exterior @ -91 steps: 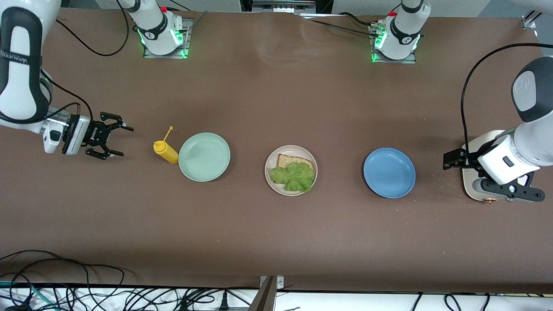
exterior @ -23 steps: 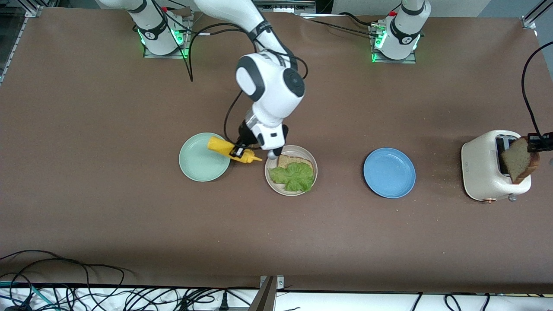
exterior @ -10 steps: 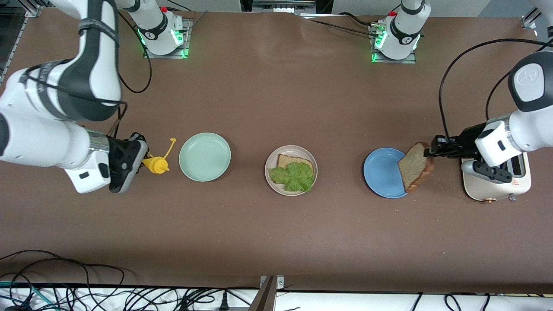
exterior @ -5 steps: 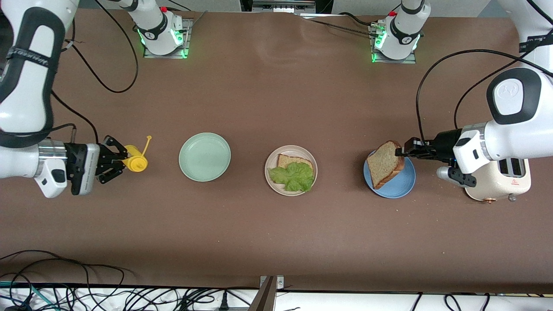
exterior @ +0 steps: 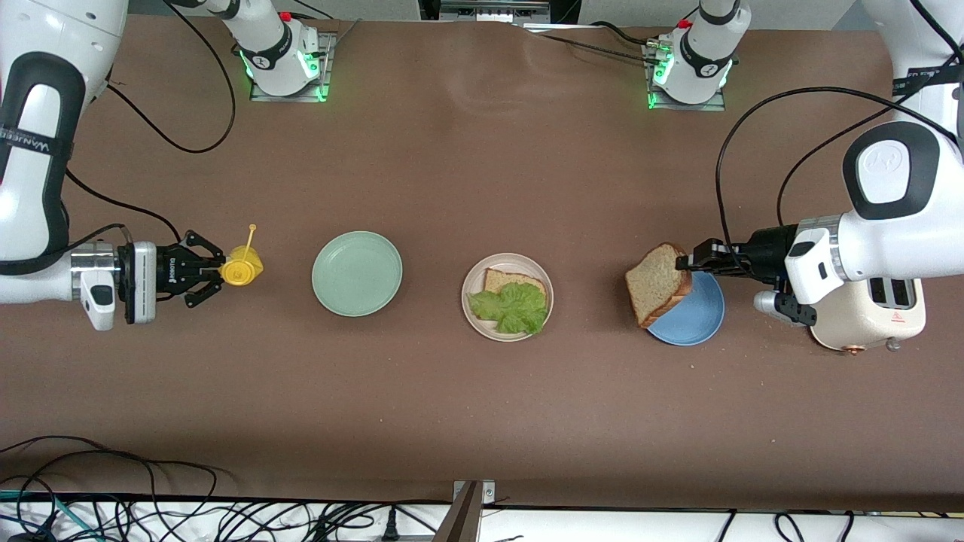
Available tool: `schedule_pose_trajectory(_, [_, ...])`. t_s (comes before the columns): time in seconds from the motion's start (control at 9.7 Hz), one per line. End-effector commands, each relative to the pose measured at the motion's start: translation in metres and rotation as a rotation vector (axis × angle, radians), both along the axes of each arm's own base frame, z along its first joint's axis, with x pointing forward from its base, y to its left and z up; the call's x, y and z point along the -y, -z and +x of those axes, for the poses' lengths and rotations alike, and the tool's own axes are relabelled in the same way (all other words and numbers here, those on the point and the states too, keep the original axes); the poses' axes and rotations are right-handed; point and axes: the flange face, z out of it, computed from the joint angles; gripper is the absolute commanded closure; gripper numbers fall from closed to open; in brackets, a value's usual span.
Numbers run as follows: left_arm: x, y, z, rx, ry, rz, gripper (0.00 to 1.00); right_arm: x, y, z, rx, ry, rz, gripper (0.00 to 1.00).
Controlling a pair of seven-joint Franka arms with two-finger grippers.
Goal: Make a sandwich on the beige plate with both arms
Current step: 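Place the toast slice onto the lettuce with the left gripper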
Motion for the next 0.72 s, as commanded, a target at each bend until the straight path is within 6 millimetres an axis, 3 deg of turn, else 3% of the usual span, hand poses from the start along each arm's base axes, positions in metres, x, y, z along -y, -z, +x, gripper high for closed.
schedule_pose_trajectory(0.0, [0.032,0.021,0.003,-0.054,-0.008,-0.106,1.00,0.019,0.019,-0.017,0.051,0.009,0.118,0.90])
schedule_pose_trajectory(0.31, [0.076,0.054,0.003,-0.130,-0.025,-0.229,1.00,0.029,0.070,-0.030,0.104,0.023,0.253,0.90])
schedule_pose_trajectory(0.52, [0.120,0.068,-0.003,-0.171,-0.033,-0.319,1.00,0.027,0.091,-0.030,0.160,0.019,0.303,0.90])
schedule_pose_trajectory(0.62, [0.125,0.071,-0.001,-0.175,-0.059,-0.350,1.00,0.026,0.103,-0.030,0.186,0.018,0.318,0.90])
